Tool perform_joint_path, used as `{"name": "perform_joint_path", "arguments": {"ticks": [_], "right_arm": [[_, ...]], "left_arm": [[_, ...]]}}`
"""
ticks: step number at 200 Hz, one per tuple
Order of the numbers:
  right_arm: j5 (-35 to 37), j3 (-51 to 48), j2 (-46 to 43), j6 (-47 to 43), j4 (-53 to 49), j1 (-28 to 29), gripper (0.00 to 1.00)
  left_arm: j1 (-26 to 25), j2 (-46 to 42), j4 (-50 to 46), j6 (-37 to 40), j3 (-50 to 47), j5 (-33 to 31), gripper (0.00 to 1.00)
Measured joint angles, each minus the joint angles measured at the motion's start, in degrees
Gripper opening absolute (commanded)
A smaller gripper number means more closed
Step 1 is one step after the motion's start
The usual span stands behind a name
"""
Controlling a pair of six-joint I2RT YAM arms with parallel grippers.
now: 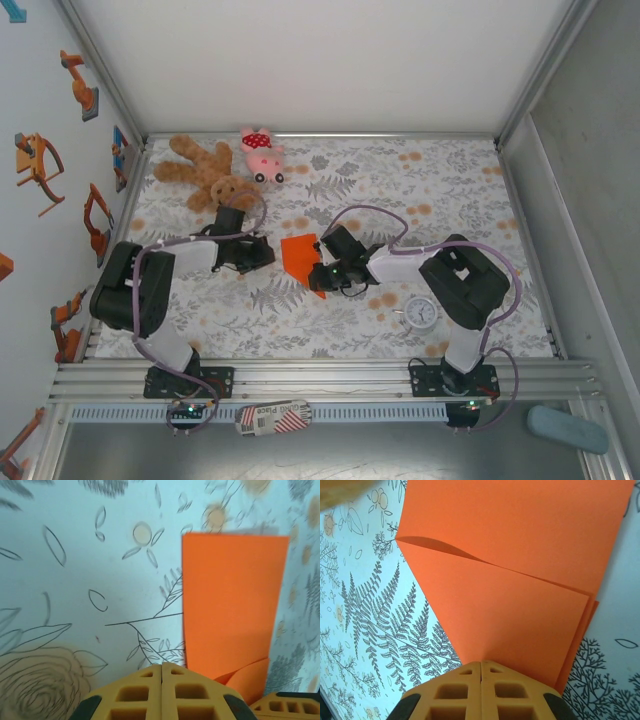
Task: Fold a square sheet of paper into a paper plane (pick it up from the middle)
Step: Third fold the triangle at the center of the table.
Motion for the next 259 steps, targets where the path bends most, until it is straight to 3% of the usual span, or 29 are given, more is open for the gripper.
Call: {"name": "perform_joint_path", "arguments": {"ticks": [41,87,130,259], "right_arm": [[0.02,0.28,0.0,0.0,-0.48,0.0,0.0],[-0.04,0.33,0.0,0.02,-0.52,0.0,0.0],[-0.17,0.31,0.02,-0.02,-0.5,0.0,0.0],[-0.9,2.4,0.07,-1.49,-2.73,0.0,0.0]], "left_arm": [[-6.93,-8.76,1.75,-3.69,-0.15,-1.88,0.0],[-12.85,-1.97,5.16,-8.5,-1.2,-1.97,0.0],[-13.53,3.37,4.94,-10.4,-0.87,-2.56,0.0],[-13.86,5.79,0.39,-10.58,3.39,-3.74,0.0]]}}
